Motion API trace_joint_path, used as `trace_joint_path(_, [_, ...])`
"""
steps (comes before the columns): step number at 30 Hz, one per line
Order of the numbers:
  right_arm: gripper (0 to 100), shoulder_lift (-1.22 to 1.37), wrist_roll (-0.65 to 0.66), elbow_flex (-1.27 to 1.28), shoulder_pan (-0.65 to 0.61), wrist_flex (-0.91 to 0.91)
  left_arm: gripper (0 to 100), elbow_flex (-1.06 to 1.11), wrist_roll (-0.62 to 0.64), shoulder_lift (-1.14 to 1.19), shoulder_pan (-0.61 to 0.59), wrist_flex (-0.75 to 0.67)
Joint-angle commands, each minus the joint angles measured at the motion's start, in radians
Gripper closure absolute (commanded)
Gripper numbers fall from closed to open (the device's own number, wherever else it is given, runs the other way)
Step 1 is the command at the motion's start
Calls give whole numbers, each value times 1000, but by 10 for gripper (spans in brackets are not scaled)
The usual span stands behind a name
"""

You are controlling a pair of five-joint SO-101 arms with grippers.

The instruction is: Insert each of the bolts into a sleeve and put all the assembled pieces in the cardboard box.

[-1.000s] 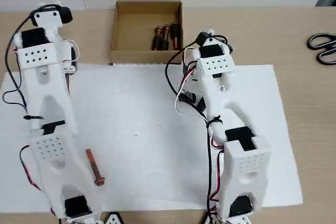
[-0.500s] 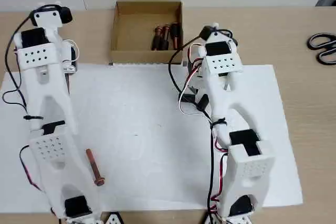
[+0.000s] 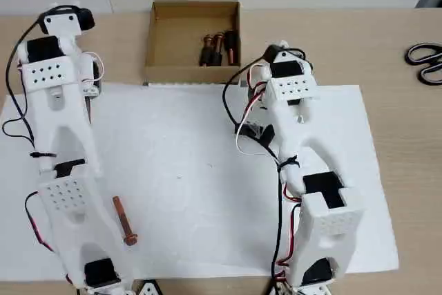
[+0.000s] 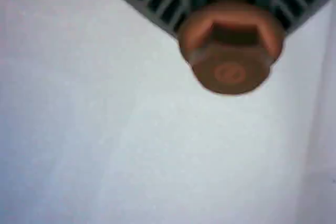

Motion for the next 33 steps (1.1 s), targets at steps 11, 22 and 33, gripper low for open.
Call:
trace_joint_path(11, [768, 111, 5, -5, 12, -133, 994, -42, 3, -17, -2, 14])
trace_joint_path(22, [769, 124, 8, -5, 7, -223, 994, -42, 6, -15, 0, 12])
trace_joint_path(33, [986, 119, 8, -5, 12, -216, 994, -42, 6, -15, 55, 12])
